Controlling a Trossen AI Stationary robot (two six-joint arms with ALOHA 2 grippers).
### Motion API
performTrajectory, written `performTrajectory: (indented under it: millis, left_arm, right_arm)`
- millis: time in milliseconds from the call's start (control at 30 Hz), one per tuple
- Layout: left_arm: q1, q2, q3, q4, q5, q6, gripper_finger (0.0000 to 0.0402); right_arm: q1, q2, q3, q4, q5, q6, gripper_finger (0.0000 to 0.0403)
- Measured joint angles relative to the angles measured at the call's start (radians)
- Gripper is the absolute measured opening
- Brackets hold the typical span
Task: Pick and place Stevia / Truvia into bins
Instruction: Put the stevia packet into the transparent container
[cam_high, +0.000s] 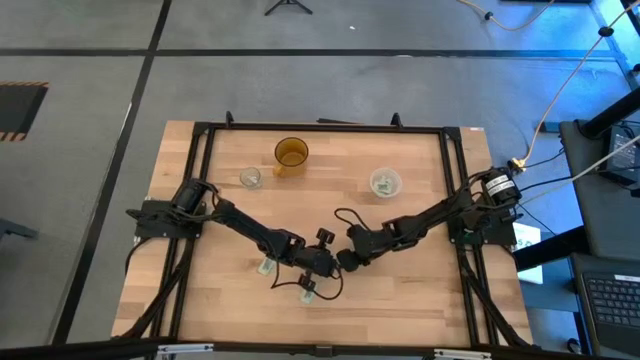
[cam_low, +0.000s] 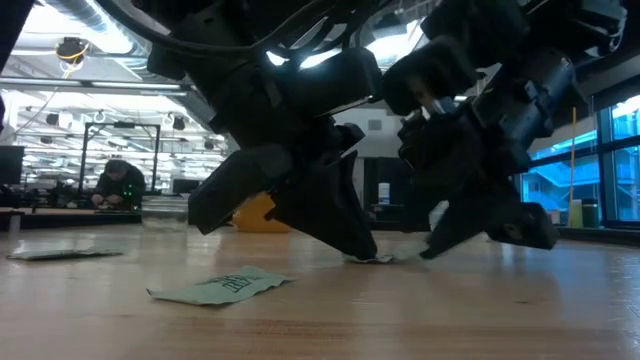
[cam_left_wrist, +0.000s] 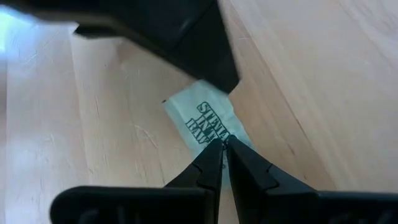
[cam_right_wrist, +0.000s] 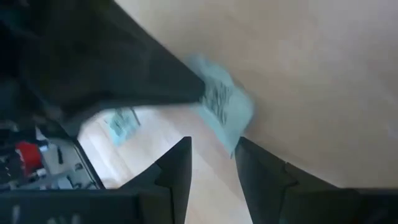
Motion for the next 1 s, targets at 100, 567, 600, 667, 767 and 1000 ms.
performTrajectory:
  millis: [100, 567, 600, 667, 767, 1000]
  left_arm:
    - [0.000, 0.000, 0.000, 0.000, 0.000, 0.010, 0.0024]
    - [0.000, 0.000, 0.000, 0.013, 0.001, 0.013, 0.0024]
    - [0.000, 0.000, 0.000, 0.013, 0.001, 0.013, 0.0024]
    - [0.000, 0.000, 0.000, 0.013, 0.001, 0.013, 0.0024]
    - [0.000, 0.000, 0.000, 0.013, 0.002, 0.013, 0.0024]
    - [0.000, 0.000, 0.000, 0.014, 0.002, 0.015, 0.0024]
  right_arm:
    - [0.000, 0.000, 0.000, 0.015, 0.017, -0.002, 0.0127]
    - [-0.001, -0.001, 0.000, 0.010, 0.045, -0.006, 0.0123]
    - [-0.001, -0.001, 0.000, 0.010, 0.045, -0.006, 0.0120]
    - [-0.001, -0.001, 0.000, 0.010, 0.045, -0.005, 0.0109]
    - [-0.001, -0.001, 0.000, 0.010, 0.045, -0.005, 0.0087]
    - [-0.001, -0.001, 0.000, 0.010, 0.052, -0.033, 0.0028]
